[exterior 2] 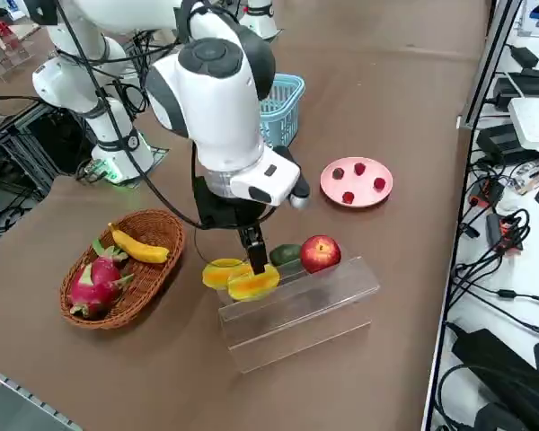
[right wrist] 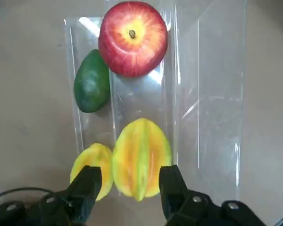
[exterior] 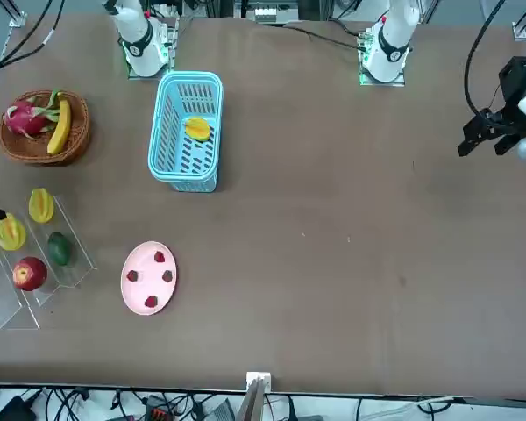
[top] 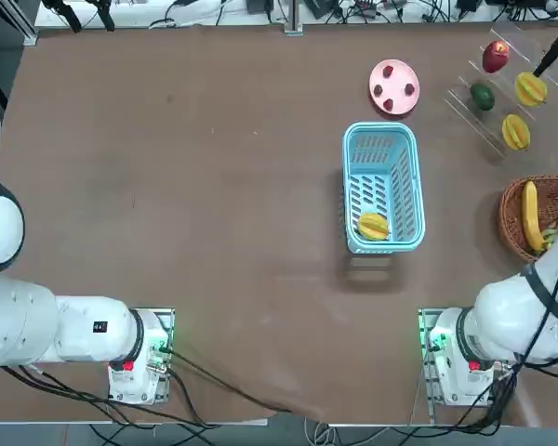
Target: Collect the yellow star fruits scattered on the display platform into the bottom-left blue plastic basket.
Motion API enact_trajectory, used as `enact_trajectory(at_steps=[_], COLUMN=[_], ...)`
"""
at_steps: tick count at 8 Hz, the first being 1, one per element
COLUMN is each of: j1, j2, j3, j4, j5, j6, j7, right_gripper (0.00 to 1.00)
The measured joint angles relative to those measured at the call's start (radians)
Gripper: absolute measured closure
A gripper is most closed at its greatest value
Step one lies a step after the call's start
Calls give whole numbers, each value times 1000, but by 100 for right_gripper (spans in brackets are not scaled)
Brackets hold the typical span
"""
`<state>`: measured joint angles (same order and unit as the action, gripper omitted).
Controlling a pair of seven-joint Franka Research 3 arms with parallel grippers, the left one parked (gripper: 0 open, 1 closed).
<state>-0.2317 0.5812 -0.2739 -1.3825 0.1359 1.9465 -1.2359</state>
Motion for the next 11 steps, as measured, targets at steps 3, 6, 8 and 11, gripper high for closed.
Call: enact_trajectory(at_steps=[3,6,8,11], j1=[-12,-20,-29,-29], j2=[41,44,53,64], j3=[0,0,0,0], j4=[10,11,11,11], j5=[59,60,60,60], j6=[0,1,9,20], j7=[-49,-33,-24,-4], right_gripper=[26,33,37,43])
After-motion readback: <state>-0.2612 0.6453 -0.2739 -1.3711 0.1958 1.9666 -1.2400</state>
